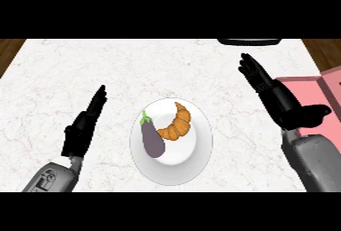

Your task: Pick the croissant from the plate and place it in the cardboard box

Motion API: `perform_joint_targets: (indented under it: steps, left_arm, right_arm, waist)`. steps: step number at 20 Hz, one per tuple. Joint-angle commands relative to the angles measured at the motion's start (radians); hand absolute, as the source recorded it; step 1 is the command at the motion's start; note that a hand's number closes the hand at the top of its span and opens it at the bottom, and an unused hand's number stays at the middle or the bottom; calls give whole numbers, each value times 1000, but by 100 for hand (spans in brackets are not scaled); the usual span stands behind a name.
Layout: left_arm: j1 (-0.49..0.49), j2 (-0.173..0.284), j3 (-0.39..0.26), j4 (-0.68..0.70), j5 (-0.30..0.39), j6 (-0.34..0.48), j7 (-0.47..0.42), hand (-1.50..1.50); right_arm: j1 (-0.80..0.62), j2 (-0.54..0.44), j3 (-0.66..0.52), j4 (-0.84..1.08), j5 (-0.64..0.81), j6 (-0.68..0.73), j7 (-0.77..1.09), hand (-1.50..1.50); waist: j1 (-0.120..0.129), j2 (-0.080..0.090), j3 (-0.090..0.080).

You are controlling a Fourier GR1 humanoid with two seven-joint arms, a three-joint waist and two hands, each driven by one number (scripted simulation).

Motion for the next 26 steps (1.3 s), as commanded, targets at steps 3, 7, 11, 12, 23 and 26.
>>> perform_joint_targets:
  steps: [3,7,11,12,23,26]
  left_arm:
    - [-18,79,23,-52,-26,-42,-23,0]
    - [-32,128,27,-64,-44,-73,-56,0]
    - [-5,163,32,-97,-21,-137,-78,0]
    - [-15,200,52,-116,-10,-168,-81,0]
    - [-37,192,65,-121,6,-225,-87,0]
    - [-45,163,34,-146,-16,-203,-56,0]
  right_arm:
    - [15,11,-85,-167,148,-332,100,-150]
    - [90,-140,-94,-109,401,-479,225,-150]
    - [212,-37,4,-317,589,-689,343,-150]
    - [239,-24,51,-335,656,-711,369,-150]
    - [212,-50,341,-500,1156,-297,894,-150]
    - [125,-6,417,-508,1158,-93,1038,-150]
  waist:
    - [-33,-25,14]
    - [-104,-40,0]
    - [-52,-24,11]
    - [-40,-23,11]
    - [14,-6,11]
    - [30,-7,11]
